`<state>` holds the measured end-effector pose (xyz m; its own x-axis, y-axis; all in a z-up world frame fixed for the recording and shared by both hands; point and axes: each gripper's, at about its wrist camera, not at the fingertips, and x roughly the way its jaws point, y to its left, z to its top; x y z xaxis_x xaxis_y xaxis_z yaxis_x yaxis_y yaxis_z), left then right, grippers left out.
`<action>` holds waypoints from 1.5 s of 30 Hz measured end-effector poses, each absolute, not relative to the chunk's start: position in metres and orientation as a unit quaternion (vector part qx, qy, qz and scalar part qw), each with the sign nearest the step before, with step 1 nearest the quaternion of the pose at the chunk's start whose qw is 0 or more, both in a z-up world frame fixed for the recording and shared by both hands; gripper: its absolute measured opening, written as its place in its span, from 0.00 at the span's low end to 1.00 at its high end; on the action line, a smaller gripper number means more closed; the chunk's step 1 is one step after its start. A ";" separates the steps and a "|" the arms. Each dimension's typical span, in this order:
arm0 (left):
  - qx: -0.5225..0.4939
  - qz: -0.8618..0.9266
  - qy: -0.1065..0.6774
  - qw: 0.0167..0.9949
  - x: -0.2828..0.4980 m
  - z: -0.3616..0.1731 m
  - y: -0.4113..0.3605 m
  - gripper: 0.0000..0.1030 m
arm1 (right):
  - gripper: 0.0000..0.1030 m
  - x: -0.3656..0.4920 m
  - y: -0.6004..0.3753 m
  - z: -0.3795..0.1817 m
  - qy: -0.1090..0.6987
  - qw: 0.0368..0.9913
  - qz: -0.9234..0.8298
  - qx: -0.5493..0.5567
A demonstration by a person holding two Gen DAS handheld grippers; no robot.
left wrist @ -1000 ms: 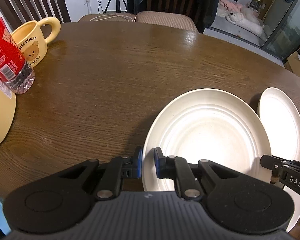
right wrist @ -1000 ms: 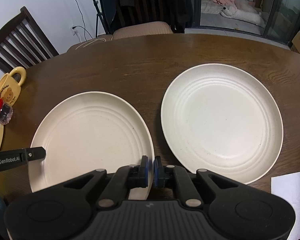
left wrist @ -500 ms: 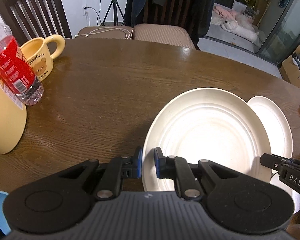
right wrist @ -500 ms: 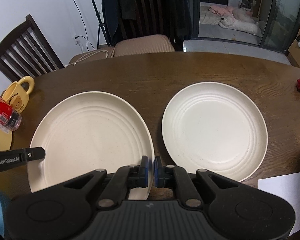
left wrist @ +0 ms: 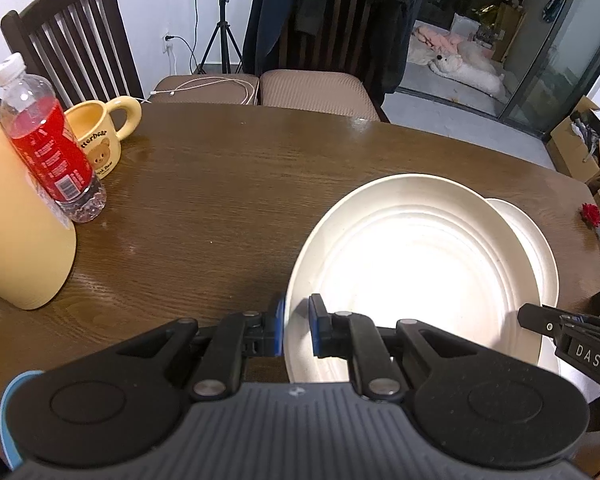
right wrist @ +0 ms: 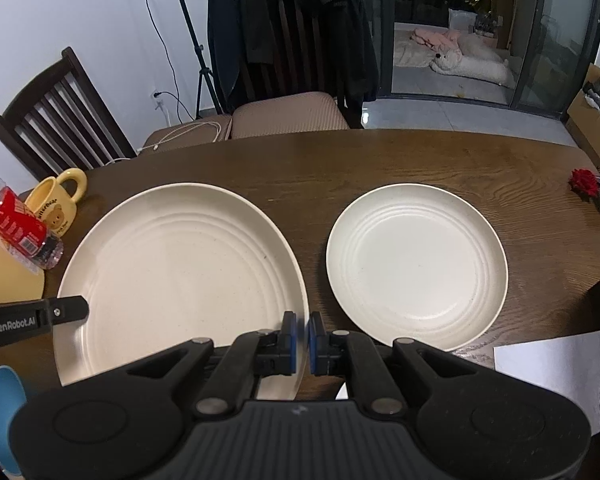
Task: Organize plates and bowls
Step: 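Lift the larger cream plate with both grippers and carry it away, then carry the held plate past the blue bowl toward the first cream plate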
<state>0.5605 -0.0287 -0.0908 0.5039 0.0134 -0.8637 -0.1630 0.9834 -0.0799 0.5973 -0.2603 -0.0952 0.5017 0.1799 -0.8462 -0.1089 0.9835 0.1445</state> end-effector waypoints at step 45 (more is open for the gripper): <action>-0.034 -0.011 0.471 0.881 0.402 -0.049 -0.013 0.13 | 0.06 0.413 -0.236 -0.052 0.455 0.888 0.029 0.063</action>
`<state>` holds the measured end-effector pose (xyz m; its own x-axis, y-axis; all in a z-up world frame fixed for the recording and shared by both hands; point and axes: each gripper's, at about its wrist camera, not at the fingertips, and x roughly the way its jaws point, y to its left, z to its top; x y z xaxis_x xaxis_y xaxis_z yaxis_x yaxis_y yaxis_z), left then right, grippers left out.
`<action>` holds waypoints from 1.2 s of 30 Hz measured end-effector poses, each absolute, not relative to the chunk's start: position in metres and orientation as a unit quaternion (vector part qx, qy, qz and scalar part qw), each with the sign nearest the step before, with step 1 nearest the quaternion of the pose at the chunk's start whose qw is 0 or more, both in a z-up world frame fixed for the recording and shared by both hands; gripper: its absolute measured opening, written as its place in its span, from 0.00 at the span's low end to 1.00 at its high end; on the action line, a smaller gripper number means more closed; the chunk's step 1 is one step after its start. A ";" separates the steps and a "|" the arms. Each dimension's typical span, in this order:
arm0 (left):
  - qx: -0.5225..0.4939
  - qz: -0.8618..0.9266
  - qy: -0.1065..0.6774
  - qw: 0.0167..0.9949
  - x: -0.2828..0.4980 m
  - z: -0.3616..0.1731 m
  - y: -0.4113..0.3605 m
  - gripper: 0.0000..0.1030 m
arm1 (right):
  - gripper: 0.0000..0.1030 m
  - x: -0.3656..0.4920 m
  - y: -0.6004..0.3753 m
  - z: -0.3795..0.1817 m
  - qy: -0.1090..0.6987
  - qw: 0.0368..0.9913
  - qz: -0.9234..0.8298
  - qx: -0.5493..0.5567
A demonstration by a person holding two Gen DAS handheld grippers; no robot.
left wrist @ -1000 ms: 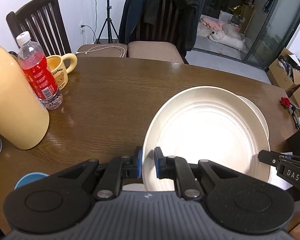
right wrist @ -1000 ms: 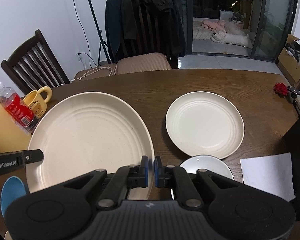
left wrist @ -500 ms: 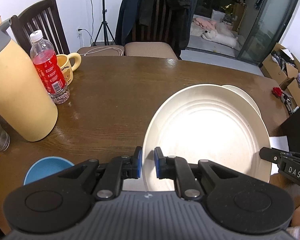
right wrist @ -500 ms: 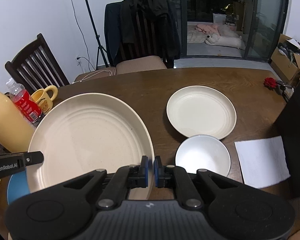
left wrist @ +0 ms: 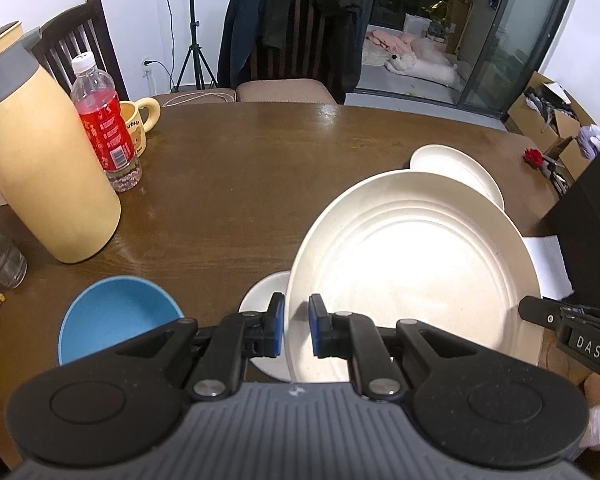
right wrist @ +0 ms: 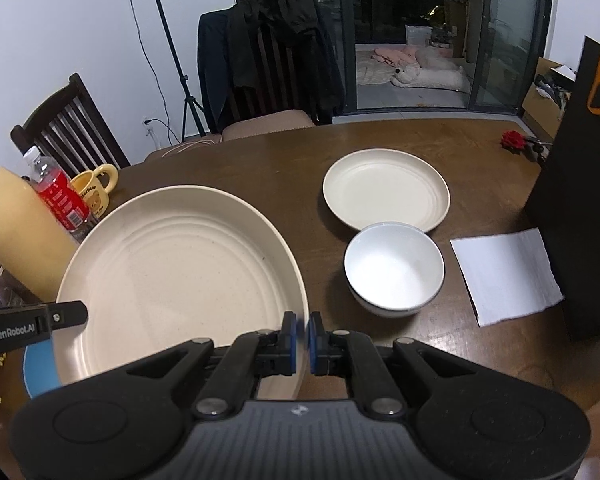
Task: Organize plates and bowls
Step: 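Carry the held plate past the blue bowl toward the first cream plate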
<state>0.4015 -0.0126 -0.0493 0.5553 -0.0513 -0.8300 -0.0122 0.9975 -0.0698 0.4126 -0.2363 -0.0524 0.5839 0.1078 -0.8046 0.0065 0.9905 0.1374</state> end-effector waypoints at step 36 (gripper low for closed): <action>-0.073 0.055 0.471 0.877 0.251 -0.051 -0.026 0.13 | 0.06 0.285 -0.248 -0.054 0.472 0.876 0.090 0.027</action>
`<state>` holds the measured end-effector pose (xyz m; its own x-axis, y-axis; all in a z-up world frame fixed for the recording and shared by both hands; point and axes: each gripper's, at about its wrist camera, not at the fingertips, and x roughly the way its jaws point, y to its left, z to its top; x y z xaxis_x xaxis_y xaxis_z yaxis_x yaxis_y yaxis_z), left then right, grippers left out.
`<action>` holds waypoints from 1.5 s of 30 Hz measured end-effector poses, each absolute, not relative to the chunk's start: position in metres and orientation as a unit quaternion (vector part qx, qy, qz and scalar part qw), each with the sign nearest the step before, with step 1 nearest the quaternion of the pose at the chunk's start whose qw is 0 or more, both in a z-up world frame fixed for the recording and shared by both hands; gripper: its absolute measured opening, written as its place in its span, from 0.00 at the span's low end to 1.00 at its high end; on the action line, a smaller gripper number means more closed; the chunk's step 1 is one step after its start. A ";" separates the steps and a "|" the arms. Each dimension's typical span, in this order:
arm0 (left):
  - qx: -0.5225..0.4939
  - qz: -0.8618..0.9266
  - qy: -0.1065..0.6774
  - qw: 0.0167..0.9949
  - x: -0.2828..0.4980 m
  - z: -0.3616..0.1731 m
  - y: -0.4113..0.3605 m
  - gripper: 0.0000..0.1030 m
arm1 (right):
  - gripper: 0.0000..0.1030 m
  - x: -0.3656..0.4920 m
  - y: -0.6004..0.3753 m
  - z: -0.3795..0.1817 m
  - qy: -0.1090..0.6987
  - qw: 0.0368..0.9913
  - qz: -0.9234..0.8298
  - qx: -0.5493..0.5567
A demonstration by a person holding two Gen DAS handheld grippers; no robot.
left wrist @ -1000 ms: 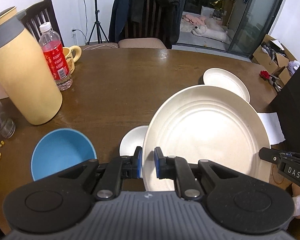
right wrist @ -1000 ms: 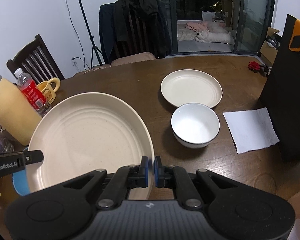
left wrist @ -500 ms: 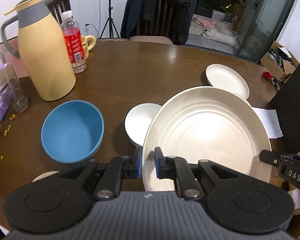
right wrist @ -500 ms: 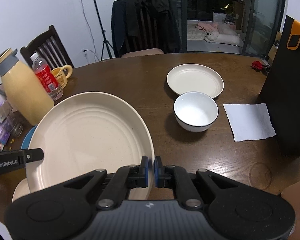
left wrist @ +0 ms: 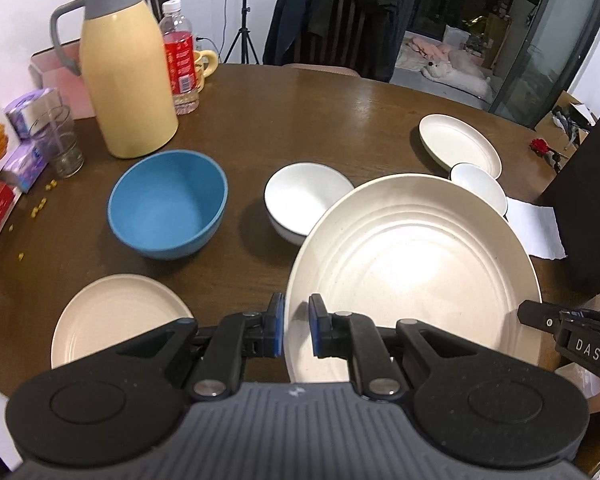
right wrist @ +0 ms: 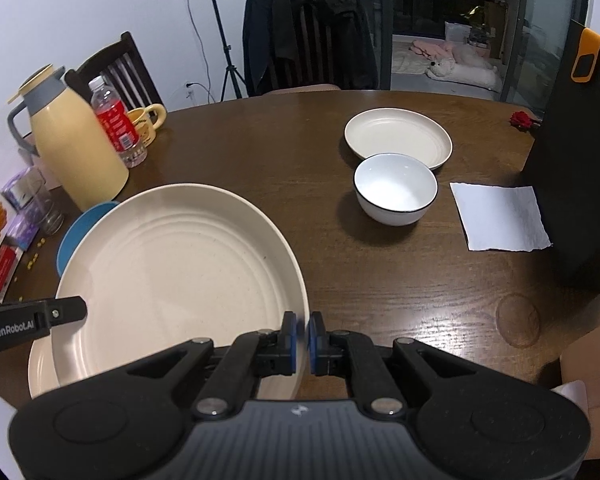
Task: Organize plates and bowls
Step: 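Carry the held plate past the blue bowl toward the first cream plate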
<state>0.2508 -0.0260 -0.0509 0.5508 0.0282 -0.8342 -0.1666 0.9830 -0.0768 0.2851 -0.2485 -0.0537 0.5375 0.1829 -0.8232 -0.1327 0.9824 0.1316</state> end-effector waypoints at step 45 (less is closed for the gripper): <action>-0.120 0.126 0.480 0.860 0.163 -0.078 0.027 0.13 | 0.06 0.234 -0.189 -0.085 0.497 0.853 0.161 -0.017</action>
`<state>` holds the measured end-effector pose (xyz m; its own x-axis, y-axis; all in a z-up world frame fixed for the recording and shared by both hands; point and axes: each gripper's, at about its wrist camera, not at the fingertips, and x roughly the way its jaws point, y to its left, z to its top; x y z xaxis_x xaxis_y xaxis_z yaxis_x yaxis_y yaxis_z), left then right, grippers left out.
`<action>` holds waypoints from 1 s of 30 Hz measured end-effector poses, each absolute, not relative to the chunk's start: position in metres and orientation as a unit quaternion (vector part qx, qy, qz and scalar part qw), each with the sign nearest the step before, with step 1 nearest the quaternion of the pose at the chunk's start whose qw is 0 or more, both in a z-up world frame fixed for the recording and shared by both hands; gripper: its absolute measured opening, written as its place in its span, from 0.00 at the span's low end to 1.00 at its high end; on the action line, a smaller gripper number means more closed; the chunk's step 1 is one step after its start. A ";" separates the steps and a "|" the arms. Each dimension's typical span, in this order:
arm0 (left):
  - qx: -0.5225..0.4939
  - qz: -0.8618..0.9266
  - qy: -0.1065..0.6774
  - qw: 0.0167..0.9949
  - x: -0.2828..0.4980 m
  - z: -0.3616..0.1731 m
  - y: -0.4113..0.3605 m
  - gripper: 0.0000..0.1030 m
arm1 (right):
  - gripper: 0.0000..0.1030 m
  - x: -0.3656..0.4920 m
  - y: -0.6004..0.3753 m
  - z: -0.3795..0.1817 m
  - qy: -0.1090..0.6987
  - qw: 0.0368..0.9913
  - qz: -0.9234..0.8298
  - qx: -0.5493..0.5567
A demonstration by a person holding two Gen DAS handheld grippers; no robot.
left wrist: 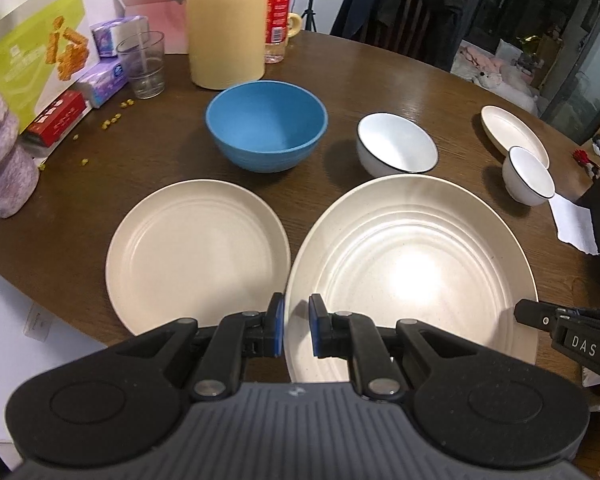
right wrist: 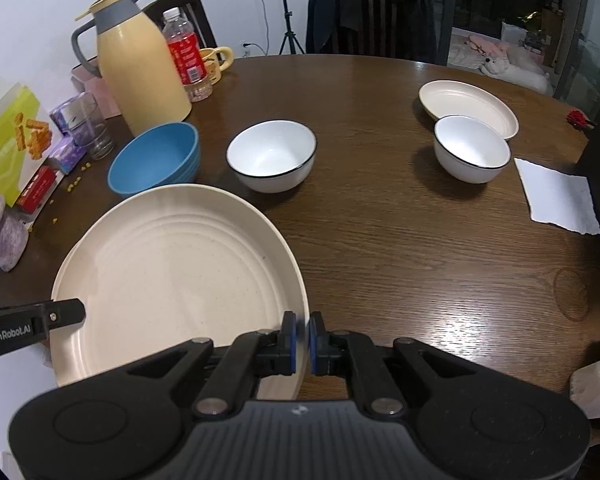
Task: Organize plates and bowls
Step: 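Carry the held plate past the blue bowl toward the first cream plate, then lower the held plate onto the first cream plate with both grippers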
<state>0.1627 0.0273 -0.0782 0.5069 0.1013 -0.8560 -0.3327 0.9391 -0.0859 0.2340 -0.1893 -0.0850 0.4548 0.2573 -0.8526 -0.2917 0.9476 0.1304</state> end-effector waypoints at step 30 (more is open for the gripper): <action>-0.152 0.183 0.479 0.845 0.142 -0.086 0.099 0.13 | 0.06 0.238 -0.105 -0.092 0.504 0.835 0.215 -0.056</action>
